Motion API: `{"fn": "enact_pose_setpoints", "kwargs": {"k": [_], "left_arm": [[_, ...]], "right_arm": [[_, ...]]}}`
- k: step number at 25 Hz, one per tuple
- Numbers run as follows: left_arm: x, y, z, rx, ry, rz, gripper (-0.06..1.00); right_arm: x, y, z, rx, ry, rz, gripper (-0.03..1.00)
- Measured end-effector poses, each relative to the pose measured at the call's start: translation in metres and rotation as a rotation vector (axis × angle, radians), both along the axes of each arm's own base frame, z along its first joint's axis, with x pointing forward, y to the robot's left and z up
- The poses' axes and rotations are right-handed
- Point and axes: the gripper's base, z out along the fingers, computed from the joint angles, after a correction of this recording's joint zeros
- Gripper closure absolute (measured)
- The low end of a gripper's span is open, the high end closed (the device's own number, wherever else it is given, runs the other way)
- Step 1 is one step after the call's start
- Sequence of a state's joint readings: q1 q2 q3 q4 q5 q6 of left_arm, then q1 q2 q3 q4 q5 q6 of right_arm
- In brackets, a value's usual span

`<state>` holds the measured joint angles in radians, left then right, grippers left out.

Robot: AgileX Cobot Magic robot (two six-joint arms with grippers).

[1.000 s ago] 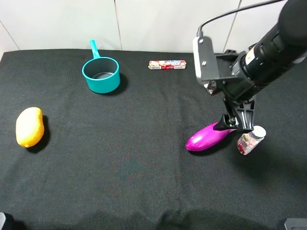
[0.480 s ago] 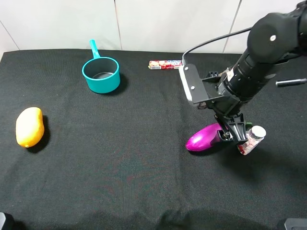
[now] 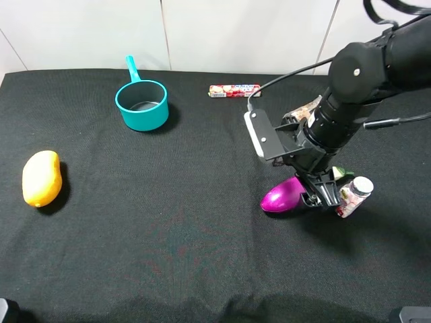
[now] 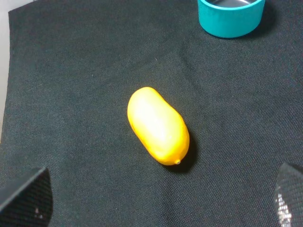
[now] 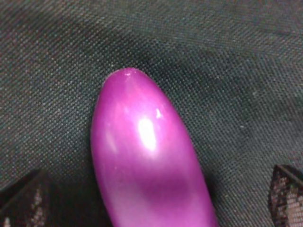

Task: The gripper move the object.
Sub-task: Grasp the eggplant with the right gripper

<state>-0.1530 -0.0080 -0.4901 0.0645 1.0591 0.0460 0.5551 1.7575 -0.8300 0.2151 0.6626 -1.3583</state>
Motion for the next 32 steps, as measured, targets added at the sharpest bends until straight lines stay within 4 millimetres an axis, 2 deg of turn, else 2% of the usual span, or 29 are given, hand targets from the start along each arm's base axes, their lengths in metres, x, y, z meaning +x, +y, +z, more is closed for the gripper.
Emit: {"fn": "enact_pose_setpoints", "kwargs": {"k": [16, 26, 32], "left_arm": [[0.000, 0.000, 0.000, 0.000, 0.000, 0.000, -0.05], [0.000, 0.000, 0.000, 0.000, 0.000, 0.000, -0.05], [0.000, 0.000, 0.000, 0.000, 0.000, 0.000, -0.05]], "right_arm": [[0.002, -0.001, -0.022, -0.054, 0.038, 0.029, 0.27], [0.004, 0.001, -0.023, -0.036, 0.024, 0.011, 0.27], [0.005, 0.001, -0.024, -0.029, 0.020, 0.003, 0.38]]}}
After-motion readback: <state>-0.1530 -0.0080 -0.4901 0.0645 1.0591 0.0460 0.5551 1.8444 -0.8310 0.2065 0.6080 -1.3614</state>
